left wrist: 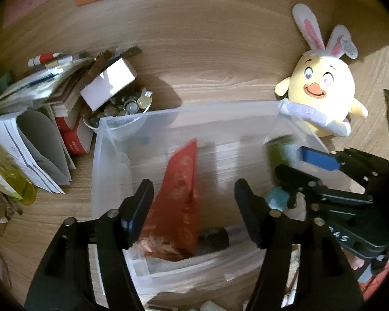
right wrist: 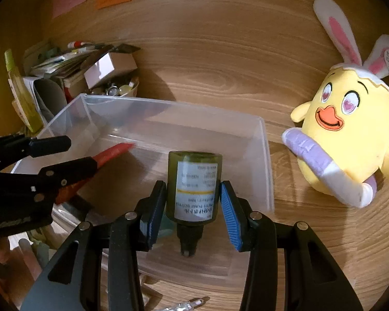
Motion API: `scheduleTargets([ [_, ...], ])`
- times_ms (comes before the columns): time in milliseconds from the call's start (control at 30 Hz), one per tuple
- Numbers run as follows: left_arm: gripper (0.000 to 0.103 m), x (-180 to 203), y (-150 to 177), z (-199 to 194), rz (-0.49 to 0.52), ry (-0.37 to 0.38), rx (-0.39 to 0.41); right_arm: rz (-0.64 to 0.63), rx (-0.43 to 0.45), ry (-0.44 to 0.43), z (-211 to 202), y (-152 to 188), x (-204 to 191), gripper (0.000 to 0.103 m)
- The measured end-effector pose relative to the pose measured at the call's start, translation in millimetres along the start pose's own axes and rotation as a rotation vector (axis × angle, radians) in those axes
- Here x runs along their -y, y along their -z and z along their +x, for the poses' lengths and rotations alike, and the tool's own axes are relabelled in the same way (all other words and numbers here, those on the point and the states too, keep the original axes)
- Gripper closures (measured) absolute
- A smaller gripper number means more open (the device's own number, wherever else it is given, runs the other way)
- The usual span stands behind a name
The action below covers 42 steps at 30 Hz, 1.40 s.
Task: Organize objects
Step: 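Release tea bag with left tool while right tool releases green bottle into box, then grasp the small card with left tool while right tool grasps small brown bead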
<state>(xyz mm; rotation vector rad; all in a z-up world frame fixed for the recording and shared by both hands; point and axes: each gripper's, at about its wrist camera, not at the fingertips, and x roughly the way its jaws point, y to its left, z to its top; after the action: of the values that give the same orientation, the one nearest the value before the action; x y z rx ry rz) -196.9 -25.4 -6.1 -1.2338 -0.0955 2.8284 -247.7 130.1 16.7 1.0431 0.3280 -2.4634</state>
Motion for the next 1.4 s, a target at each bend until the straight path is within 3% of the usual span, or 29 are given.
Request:
scheduleTargets([
  [200,0.026,6.0,0.8,-23.0,0.004,0.0,0.044,-0.019,-0.006,0.012,-1.5,-1.0,-5.3,0.063],
  [267,0.026,4.3,1.8,-28.9,0.003,-0.002,0.051,-0.028,-0.006,0.024,-3.0,-1.0,-7.8,0.055],
  [367,0.025,1.4,3.7,-39.4,0.002,-0.007,0.07,-0.044,0.01,0.033,-11.0,-1.0,-11.7,0.054],
  [433,0.02,-0.8,4.3,-45.9,-0.002,-0.003,0.083,-0.051,0.02,0.038,-16.7,-1.1,-14.0,0.053],
  [533,0.013,-5.0,7.4,-57.9,-0.005,-0.007,0.109,-0.051,0.047,0.049,-28.9,0.4,-13.0,0.042],
  [667,0.01,-8.6,13.2,-72.5,0.002,-0.023,0.128,-0.044,0.079,0.056,-46.9,4.2,-8.4,0.04],
  [733,0.009,-9.7,17.0,-77.6,0.004,-0.029,0.132,-0.04,0.089,0.064,-55.1,7.5,-5.4,0.033],
  [833,0.009,-12.9,23.8,-83.0,0.006,-0.043,0.129,-0.026,0.116,0.067,-70.2,15.2,1.2,0.024],
  [1133,0.009,-21.2,50.1,-85.2,-0.005,-0.058,0.083,0.036,0.12,0.075,-95.5,44.0,25.7,0.022],
  [1400,0.009,-29.5,77.5,-75.6,-0.049,-0.032,0.019,0.094,0.029,0.087,-91.3,84.8,46.1,0.022],
])
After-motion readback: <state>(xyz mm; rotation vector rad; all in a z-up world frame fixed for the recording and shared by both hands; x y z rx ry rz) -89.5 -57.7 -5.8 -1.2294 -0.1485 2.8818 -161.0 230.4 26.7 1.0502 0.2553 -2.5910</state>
